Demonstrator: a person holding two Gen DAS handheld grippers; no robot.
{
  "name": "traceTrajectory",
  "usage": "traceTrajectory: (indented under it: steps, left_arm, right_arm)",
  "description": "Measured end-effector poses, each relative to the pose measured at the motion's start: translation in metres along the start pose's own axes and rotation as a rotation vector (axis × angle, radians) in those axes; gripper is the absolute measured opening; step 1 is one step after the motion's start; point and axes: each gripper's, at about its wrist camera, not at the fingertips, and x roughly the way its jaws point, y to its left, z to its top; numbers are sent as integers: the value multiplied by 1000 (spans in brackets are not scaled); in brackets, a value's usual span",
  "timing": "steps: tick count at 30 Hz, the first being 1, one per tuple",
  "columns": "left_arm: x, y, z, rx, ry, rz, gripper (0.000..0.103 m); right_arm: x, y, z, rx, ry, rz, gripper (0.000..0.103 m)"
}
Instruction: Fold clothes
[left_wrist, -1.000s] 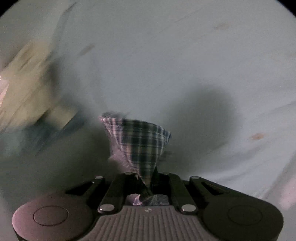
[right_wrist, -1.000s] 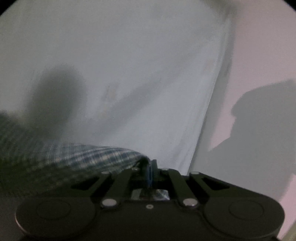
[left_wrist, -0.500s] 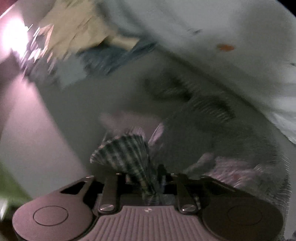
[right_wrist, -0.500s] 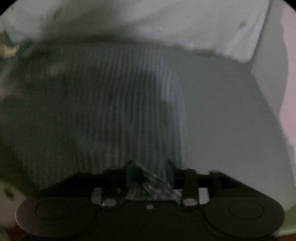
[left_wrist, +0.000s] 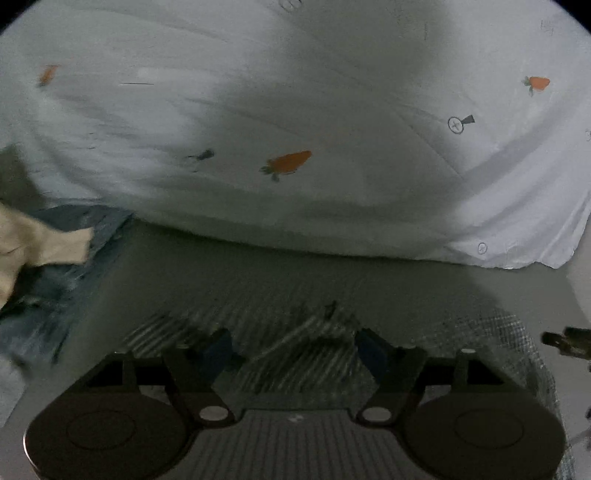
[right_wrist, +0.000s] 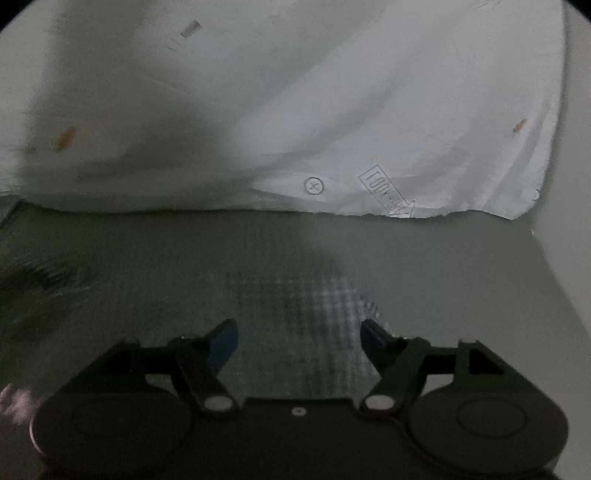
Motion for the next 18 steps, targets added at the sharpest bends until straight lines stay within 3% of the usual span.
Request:
traceTrajectory:
  steps: [4,7,9,10,11,12,13,15,18]
  left_arm:
    - [66,-6,9,10,81,-42,81]
    - [114,-14,3,32,182,-27,81]
    - [137,-17,-3,28,228,-15,80]
    - [146,-18,-8,11,247,-10,73]
    - [154,-19,-11,-11,263,-1,50]
    - [159,-20,-14,-37,279,15,36]
    - [164,-21,-16,-64,293,32,8]
    - [167,-22,-15,-121,277,57,4]
    - [146,-31,3,-161,178,44,2]
  right_arm:
    - [54,1,31,-11,35,-36,75]
    - [94,1,55,-19,62,-63,76]
    - [104,-6,57,1,78,-6,81]
    - [108,-11,58,12,87,25,80]
    - [112,-15,58,23,95,57,75]
    - [111,-19,58,37,86,101,52]
    - [109,-22,58,46,72,137,11]
    - [100,-22,57,20,43,110,1]
    - [77,-35,60,28,-49,44,0]
